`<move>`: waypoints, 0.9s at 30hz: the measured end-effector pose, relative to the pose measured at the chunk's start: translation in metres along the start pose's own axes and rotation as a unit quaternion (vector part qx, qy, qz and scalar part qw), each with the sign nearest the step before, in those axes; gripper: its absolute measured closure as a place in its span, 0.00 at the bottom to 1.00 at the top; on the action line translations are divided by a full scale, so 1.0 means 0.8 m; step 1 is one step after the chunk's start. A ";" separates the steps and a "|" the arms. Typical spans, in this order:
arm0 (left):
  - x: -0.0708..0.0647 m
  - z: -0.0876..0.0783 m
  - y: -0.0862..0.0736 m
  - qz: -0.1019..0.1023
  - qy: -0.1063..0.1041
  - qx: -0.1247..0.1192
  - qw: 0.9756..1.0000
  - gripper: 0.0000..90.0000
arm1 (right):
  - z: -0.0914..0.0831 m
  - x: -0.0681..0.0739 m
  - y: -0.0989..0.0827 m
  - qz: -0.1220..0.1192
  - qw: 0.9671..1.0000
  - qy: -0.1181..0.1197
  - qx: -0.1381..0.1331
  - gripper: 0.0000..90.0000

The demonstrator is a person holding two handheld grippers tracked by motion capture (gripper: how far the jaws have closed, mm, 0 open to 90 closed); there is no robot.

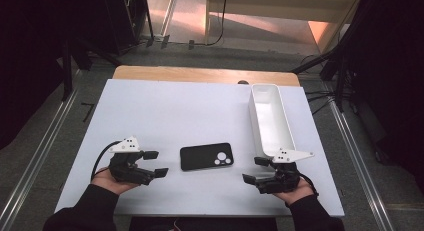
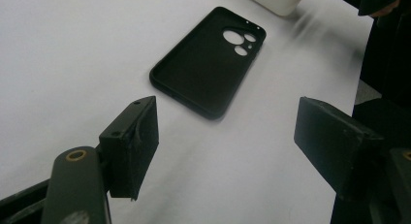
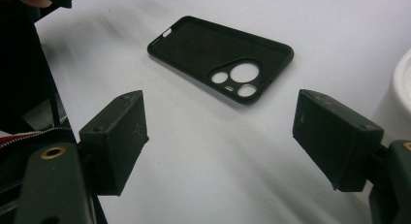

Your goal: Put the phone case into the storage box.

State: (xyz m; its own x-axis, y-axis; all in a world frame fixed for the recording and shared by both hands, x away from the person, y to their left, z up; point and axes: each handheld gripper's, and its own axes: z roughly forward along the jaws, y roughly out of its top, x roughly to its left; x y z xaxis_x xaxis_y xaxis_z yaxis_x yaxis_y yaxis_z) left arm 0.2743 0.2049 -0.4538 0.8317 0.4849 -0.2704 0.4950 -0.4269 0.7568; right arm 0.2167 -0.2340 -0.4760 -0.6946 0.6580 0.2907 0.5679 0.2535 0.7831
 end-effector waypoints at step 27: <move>0.019 0.017 0.037 -0.001 0.000 -0.010 1.000 0.27 | 0.000 0.000 0.000 -0.005 1.000 0.002 0.001 0.20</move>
State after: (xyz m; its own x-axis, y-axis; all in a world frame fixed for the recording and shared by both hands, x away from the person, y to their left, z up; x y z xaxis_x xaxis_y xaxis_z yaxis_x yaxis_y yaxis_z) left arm 0.3046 0.1894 -0.4434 0.8308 0.4853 -0.2724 0.4916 -0.4106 0.7680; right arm 0.2166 -0.2342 -0.4763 -0.7016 0.6532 0.2848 0.5622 0.2618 0.7844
